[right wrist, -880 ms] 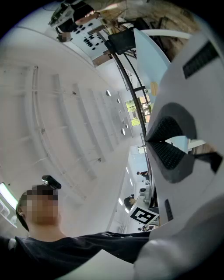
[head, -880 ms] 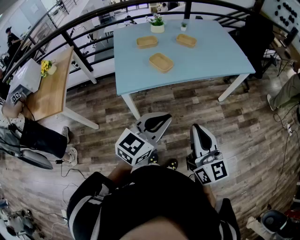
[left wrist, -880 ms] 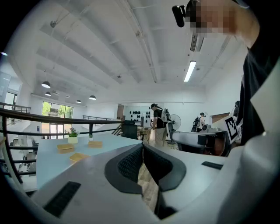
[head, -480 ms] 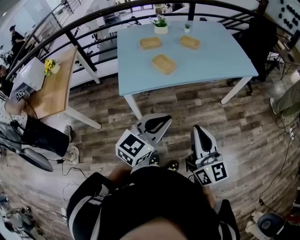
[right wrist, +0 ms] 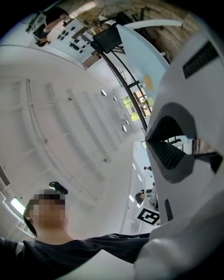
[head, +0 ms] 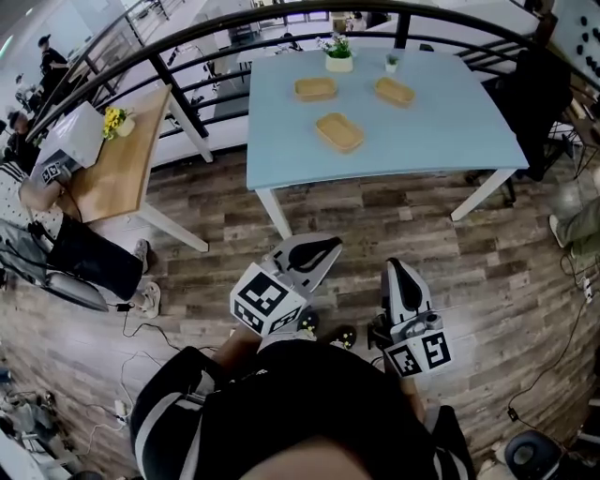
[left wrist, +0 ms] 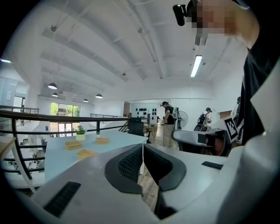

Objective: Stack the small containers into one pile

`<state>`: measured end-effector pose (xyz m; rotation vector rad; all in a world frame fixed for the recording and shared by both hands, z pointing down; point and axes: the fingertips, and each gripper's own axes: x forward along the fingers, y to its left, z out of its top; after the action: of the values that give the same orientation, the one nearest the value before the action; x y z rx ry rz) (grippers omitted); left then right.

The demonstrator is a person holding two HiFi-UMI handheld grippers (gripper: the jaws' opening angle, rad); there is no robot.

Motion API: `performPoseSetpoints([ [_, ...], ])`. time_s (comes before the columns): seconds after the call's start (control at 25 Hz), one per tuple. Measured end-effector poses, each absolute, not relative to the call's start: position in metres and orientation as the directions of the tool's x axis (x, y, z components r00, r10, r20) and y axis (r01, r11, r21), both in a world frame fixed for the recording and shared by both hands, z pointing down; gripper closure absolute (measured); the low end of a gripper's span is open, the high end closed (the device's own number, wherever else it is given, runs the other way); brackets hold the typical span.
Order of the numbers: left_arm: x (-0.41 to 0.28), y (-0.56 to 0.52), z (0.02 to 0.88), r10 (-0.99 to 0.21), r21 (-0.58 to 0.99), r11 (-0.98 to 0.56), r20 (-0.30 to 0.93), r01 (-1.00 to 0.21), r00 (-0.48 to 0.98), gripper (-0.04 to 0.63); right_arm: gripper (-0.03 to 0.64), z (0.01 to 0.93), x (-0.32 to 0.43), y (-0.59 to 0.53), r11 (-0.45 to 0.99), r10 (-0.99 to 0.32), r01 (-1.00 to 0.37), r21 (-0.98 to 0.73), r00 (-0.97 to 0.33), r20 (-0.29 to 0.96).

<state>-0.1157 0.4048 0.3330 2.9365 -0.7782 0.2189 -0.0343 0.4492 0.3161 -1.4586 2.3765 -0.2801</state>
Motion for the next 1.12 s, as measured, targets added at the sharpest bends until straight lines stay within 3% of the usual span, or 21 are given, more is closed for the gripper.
performPoseSetpoints([
  [0.44,-0.117,0.414,0.328,-0.558,0.092,-0.815,0.137,-0.572,0.818,0.577,0.615,0.323,-0.031,0.454,0.528,-0.849,-0.774,-0.351,-0.492,-0.193],
  [1.12,-0.105,0.424,0.331,-0.567,0.078,-0.810,0.150,-0.581,0.810,0.577,0.617,0.322,-0.014,0.465,0.531,-0.847,-0.756,-0.383,-0.484,-0.220],
])
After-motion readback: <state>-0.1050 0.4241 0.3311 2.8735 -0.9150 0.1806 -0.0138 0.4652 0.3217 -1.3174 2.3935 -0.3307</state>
